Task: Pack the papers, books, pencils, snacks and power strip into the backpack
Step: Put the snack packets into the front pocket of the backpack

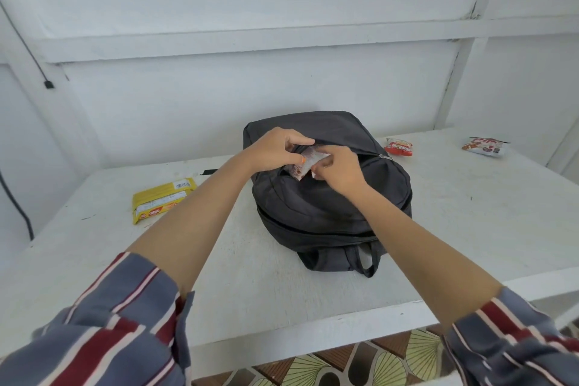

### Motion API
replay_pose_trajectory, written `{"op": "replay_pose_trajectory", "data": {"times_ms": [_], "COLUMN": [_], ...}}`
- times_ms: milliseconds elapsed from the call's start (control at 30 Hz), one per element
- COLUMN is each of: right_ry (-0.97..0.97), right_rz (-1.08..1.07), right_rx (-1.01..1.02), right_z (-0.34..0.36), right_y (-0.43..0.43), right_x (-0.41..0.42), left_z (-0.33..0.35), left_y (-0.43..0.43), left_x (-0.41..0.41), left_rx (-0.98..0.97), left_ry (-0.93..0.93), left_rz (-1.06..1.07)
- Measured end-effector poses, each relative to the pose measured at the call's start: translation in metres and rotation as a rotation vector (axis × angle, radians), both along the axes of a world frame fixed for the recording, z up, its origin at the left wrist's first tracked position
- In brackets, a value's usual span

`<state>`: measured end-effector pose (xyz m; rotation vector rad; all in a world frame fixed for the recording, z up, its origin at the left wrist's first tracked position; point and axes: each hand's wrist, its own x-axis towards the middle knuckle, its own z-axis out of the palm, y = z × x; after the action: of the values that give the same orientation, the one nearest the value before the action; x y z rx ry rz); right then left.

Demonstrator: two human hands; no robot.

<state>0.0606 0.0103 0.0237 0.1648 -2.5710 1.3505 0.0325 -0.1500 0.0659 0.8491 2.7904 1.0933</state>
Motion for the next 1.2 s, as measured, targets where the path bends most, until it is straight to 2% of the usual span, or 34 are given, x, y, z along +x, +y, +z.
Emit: {"op": "replay_pose_trajectory", "data": {"times_ms": [100,300,567,767,933,1100,1200], "right_ry": [0.014,-0.262,-0.321,-0.305,-0.305,-0.246,-0.228], "right_rz": [0.001,0.299,0.368,0.367,0.326,0.260,0.249], "right_rx": [0.061,-0.176,-0.268,-0.193,-0.134,0.196,0.293], "right_z": [0.005,0.005,-0.003,0.002,0.011,0.013,0.012], "right_y": [0.016,0.019,0.000,-0.013,0.010,0.037,0.036], "right_x": [-0.001,0.003,-0.006,-0.013,-0.008,-0.005,-0.006], "left_z": [0.000,0.000,0.003,0.006,0.006,0.003,0.002], "left_y": [0.000,0.000,-0.001,-0.002,-0.002,0.000,0.001], "left_x": [0.000,0.002,0.003,0.003,0.002,0.000,0.001], "left_rx": [-0.003,-0.007,-0.031,-0.030,-0.006,0.020,0.021], "left_ry": [-0.005,-0.004,0.005,-0.006,-0.019,-0.031,-0.045], "left_rz": [0.006,0.002,-0.008,-0.013,-0.003,0.013,0.014]}}
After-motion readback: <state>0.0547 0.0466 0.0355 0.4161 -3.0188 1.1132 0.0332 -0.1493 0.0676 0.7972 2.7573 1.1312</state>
